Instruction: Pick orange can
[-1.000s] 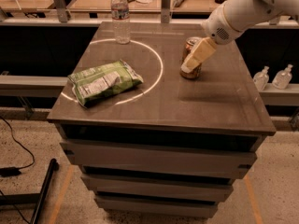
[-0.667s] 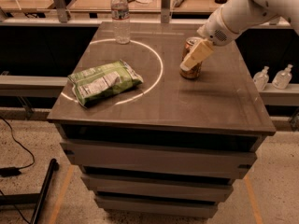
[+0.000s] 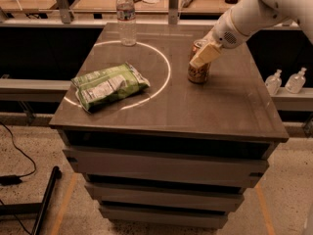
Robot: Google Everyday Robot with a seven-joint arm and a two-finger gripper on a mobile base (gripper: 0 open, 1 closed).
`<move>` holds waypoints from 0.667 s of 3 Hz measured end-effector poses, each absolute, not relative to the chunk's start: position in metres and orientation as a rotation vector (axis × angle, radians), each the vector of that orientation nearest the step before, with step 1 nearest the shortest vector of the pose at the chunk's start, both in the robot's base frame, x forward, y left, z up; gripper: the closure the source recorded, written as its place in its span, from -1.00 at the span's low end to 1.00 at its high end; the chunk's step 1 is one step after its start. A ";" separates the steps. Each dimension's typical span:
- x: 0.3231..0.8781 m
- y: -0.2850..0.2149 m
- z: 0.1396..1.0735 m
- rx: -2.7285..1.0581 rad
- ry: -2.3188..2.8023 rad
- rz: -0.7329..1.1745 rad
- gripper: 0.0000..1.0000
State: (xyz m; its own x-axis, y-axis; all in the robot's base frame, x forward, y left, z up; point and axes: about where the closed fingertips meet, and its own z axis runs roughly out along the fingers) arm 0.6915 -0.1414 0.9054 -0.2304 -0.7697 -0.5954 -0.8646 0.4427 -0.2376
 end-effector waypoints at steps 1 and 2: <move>0.687 -0.140 0.916 -1.361 2.016 0.289 0.91; 0.665 -0.131 0.953 -1.403 1.937 0.363 1.00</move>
Offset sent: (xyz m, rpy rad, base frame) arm -0.0390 0.0087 0.0805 0.1690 0.0020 0.1416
